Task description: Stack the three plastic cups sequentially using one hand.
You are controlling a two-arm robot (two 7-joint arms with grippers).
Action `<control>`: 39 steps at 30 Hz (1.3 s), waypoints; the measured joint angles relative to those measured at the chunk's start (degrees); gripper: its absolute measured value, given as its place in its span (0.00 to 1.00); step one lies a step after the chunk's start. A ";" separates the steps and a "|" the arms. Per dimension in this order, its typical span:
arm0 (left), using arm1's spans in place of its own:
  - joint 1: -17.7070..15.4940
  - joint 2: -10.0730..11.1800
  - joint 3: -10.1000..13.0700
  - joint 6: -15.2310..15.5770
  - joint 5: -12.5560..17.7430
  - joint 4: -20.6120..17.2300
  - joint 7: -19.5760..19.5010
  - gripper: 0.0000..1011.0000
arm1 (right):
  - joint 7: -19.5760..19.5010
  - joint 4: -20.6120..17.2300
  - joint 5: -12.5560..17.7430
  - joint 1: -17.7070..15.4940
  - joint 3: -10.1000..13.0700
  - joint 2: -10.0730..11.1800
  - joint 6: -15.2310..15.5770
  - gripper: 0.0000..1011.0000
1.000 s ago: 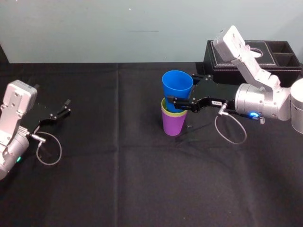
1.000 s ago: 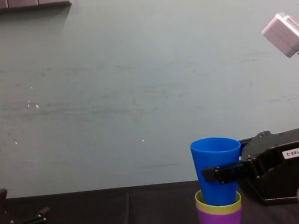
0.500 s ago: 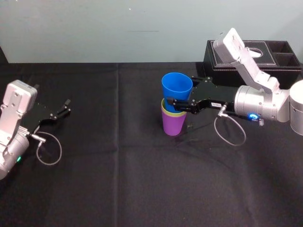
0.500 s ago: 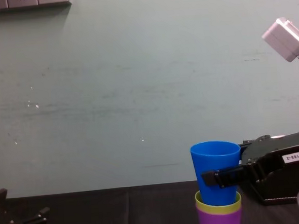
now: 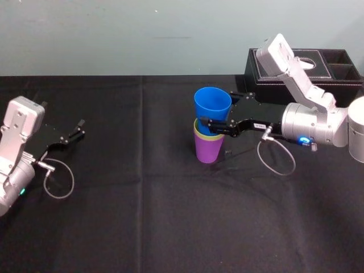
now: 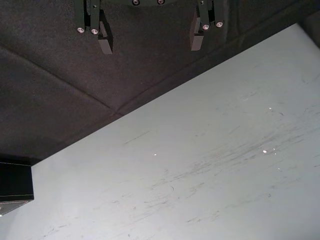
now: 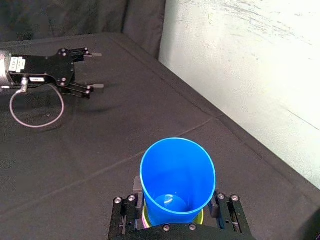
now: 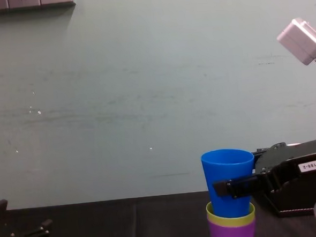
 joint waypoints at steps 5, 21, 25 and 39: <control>0.00 0.00 0.00 0.00 0.00 0.00 0.00 1.00 | -0.01 -0.02 0.00 0.00 0.03 0.02 0.01 0.72; 0.00 0.00 0.00 0.00 0.00 0.00 0.00 1.00 | -0.03 -0.08 0.00 0.00 0.04 0.02 0.05 0.99; 0.00 0.00 0.00 0.00 0.00 0.00 0.00 1.00 | -0.03 -0.08 0.00 0.00 0.04 0.02 0.05 0.99; 0.00 0.00 0.00 0.00 0.00 0.00 0.00 1.00 | -0.50 -1.56 0.02 -0.46 0.39 0.51 0.06 0.99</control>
